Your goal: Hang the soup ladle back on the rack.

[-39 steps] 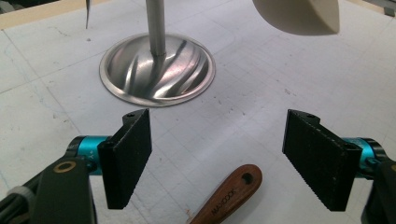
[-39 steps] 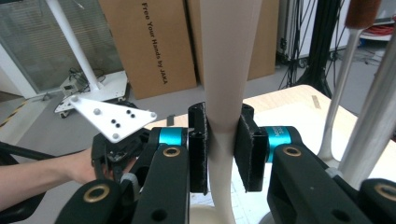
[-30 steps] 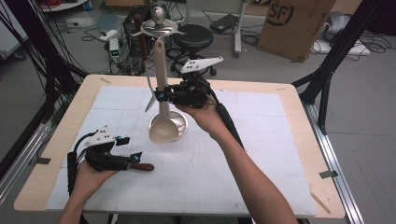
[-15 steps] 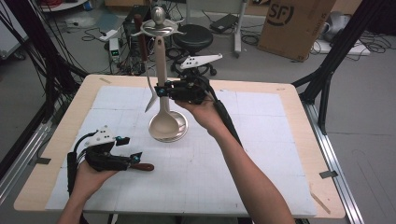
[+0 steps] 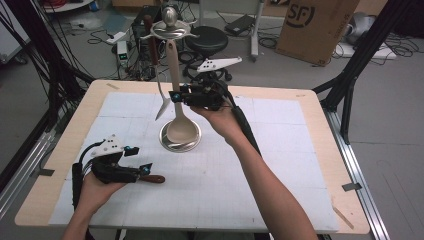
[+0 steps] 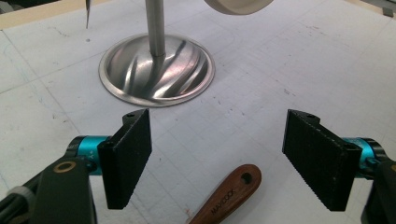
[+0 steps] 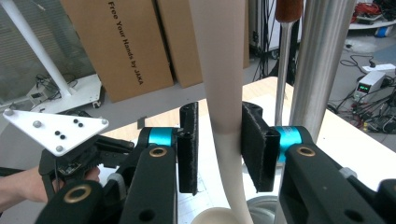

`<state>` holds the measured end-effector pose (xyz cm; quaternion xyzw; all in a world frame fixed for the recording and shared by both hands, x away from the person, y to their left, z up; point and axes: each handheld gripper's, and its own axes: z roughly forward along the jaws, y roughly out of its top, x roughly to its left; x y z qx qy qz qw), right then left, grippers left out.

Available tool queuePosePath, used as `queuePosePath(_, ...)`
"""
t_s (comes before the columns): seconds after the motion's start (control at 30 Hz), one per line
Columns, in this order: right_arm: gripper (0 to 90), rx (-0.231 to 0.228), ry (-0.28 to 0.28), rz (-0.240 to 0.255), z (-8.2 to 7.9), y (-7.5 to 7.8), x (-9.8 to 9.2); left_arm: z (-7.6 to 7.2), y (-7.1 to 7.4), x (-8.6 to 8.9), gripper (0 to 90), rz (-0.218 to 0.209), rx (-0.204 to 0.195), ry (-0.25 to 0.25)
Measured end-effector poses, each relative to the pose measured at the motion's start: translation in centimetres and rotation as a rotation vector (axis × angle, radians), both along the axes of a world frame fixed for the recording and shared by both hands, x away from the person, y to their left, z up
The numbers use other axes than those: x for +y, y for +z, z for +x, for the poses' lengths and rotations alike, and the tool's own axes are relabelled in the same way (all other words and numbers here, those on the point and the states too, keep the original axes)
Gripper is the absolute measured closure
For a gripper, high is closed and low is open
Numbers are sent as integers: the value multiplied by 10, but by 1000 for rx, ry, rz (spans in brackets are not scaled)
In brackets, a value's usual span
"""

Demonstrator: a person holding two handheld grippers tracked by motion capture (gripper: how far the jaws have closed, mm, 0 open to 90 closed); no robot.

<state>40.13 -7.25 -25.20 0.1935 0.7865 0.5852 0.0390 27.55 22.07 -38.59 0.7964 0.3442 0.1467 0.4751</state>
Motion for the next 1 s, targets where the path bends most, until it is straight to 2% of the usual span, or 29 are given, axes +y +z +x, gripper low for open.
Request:
queuePosePath(0.3, 625, -7, -4, 8, -4, -2, -12, 0, 0, 1, 246, -2, 1, 1)
queuePosePath(0.47, 638, -27, 3, 7, -7, 2, -22, 0, -1, 1, 246, -5, 6, 1)
queuePosePath(0.63, 729, -50, 2, 25, -8, 8, -31, 0, -1, 2, 245, -2, 7, 2)
queuePosePath(0.8, 879, -76, 0, 37, -9, 14, -40, 0, -1, 2, 243, 1, 5, 1)
queuePosePath(1.0, 894, -96, 8, 41, -8, 24, -48, 0, -1, 1, 242, 2, 8, 1)
